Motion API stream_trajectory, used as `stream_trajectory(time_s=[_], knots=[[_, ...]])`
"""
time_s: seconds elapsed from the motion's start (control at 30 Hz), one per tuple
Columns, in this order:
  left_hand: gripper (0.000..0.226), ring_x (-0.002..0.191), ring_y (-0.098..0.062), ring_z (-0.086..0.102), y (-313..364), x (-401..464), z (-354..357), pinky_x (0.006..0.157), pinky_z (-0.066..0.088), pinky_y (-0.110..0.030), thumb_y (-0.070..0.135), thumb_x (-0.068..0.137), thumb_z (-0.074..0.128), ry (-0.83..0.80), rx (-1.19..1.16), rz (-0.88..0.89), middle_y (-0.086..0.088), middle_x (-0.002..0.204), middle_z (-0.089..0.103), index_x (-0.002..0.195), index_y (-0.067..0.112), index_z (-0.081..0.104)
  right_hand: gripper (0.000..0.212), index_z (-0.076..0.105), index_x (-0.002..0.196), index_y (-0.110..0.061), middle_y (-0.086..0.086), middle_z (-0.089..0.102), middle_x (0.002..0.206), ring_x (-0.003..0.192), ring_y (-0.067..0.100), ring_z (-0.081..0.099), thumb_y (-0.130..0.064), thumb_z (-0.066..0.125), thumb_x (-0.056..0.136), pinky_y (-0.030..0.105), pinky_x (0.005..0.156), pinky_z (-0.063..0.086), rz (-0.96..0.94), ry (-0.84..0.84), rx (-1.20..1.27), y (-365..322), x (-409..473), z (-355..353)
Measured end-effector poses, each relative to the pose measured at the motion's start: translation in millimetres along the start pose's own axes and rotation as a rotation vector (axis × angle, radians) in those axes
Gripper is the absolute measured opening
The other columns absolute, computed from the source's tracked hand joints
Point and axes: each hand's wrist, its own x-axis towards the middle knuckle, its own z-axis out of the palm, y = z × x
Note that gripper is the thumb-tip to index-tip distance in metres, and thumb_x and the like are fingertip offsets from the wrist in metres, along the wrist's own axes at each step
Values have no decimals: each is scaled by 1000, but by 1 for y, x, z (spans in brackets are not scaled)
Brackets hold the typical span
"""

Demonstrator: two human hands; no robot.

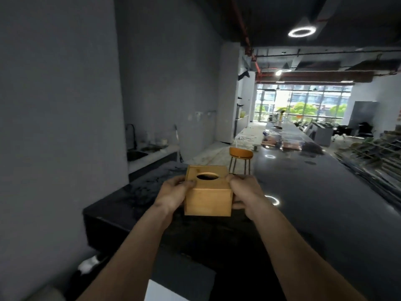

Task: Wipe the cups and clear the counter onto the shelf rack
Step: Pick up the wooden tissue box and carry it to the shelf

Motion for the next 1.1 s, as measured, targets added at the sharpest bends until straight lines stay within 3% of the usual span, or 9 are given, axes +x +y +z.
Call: stream_trajectory(time_s=[0.13, 0.37, 0.63, 0.8, 0.93, 1.1], knots=[[38, 107, -24, 62, -11, -12, -99, 100, 51, -45, 31, 90, 65, 184, -8, 3, -4, 118, 67, 127, 23, 63, 31, 65, 121, -25, 9, 71, 112, 102, 31, 68, -36, 61, 92, 48, 83, 63, -63, -154, -13, -29, -25, 99], [23, 107, -28, 65, -27, -90, -292, 100, 52, -46, 27, 88, 68, 532, -51, 10, -7, 114, 69, 111, 27, 65, 23, 69, 107, -21, 8, 73, 106, 92, 29, 71, -37, 62, 92, 48, 81, 63, -169, -443, -32, -83, -119, 283], [36, 102, -24, 66, -59, -227, -500, 94, 53, -38, 19, 91, 65, 851, -53, 5, -9, 113, 71, 126, 12, 65, 17, 73, 90, -15, 13, 77, 92, 78, 32, 76, -29, 63, 90, 46, 70, 66, -272, -762, -28, -118, -294, 485], [40, 102, -19, 62, -84, -318, -595, 96, 49, -38, 23, 93, 63, 1016, -48, -27, -3, 113, 68, 132, 14, 61, 22, 74, 91, -16, 11, 77, 94, 80, 34, 76, -34, 62, 86, 51, 72, 66, -312, -946, -47, -118, -402, 581], [38, 103, -19, 61, -102, -373, -649, 100, 48, -42, 26, 94, 62, 1129, -38, -57, 0, 112, 66, 131, 19, 61, 22, 72, 99, -17, 9, 75, 97, 87, 31, 74, -34, 60, 93, 47, 78, 65, -336, -1071, -76, -114, -469, 640], [35, 109, -24, 62, -129, -409, -708, 105, 47, -48, 24, 92, 64, 1227, -41, -89, -5, 115, 68, 127, 18, 63, 27, 70, 109, -18, 6, 73, 103, 93, 28, 71, -38, 60, 94, 47, 84, 63, -377, -1145, -100, -104, -522, 710]])
